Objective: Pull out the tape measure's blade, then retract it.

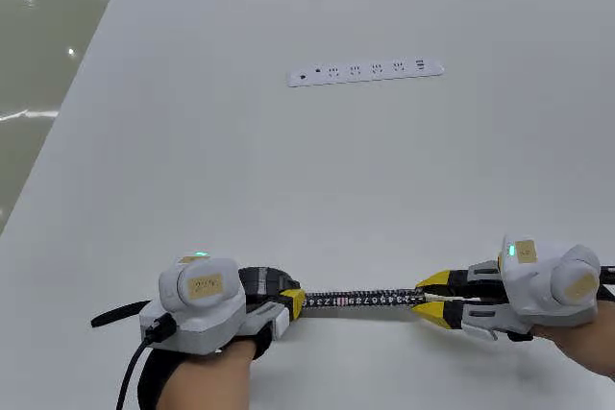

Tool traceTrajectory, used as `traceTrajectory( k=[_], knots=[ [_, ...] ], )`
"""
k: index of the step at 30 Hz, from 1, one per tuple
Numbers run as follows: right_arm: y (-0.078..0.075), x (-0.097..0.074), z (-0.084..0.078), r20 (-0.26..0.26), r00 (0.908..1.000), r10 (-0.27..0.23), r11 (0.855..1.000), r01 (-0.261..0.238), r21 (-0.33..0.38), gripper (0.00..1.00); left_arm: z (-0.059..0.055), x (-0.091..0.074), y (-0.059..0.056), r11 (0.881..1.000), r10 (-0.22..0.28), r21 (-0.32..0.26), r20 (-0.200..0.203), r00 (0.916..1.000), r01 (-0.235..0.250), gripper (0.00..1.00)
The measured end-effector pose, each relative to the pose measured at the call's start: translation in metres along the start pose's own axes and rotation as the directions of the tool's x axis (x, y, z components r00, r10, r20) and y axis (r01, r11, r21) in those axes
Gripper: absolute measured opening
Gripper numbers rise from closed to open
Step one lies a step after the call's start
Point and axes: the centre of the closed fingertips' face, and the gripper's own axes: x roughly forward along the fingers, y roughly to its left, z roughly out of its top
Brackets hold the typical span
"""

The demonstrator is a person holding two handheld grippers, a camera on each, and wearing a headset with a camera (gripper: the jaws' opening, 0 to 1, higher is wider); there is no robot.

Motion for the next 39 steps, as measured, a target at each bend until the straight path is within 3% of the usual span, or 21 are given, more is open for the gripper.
traceTrajectory(
  k=[18,39],
  knots=[
    [0.0034,0.0086,0.0086,0.041,0.9990,0.018,0.999,-0.020,0.047,0.11,0.0002,-0.0005,-0.0002,1.000,-0.004,-0.014,0.004,1.0000,0.004,0.57],
    [0.0058,0.0095,0.0051,0.033,0.9994,0.005,0.999,-0.007,0.045,0.12,0.0004,0.0010,-0.0008,1.000,0.015,0.005,0.031,0.9994,-0.015,0.60]
  ],
)
